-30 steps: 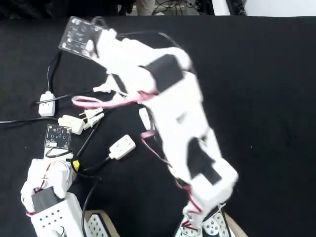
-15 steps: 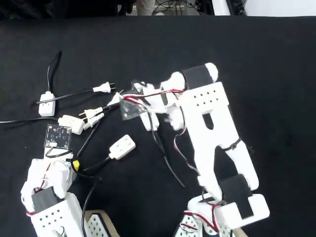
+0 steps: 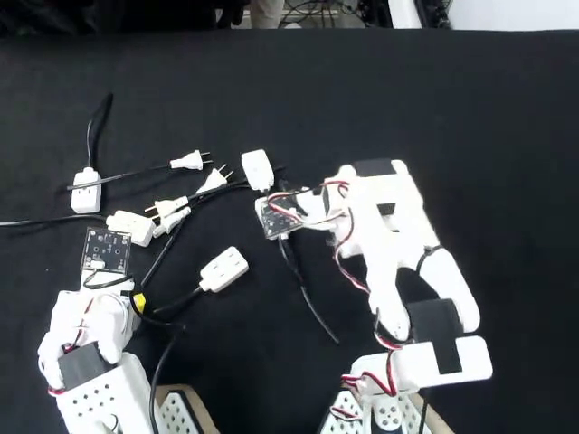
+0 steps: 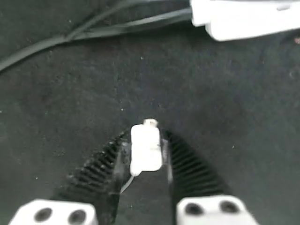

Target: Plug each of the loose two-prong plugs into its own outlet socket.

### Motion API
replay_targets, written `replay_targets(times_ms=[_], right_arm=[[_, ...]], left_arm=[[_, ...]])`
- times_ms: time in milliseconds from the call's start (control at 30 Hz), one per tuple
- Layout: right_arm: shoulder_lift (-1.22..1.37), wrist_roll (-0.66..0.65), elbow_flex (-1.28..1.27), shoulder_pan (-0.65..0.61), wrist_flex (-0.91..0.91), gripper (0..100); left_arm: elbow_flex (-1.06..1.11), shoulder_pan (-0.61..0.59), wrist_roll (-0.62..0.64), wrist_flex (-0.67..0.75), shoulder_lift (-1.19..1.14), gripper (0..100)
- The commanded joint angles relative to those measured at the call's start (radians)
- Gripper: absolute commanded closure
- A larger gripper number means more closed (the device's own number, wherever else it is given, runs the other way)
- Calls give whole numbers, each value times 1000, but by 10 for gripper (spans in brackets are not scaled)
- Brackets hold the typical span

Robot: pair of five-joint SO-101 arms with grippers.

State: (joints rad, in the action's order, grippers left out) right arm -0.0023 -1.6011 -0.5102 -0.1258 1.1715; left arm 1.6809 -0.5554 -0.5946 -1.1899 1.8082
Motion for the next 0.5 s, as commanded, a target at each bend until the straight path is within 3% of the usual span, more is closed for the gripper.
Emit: replay_targets(times_ms=[0,133,267,367,467], right_arm=[[-36,54,1,26,-23,832],[-61,132,5,18,-14,857],[-143,333,13,21,-14,859],[-248,606,18,26,-14,860],[-357,964,12,49,-14,858]], left_arm=[[19,10,-5,12,9,711],[19,10,-5,12,9,711],[19,10,-5,11,9,711],[19,10,-5,11,9,711],[19,10,-5,11,9,711]])
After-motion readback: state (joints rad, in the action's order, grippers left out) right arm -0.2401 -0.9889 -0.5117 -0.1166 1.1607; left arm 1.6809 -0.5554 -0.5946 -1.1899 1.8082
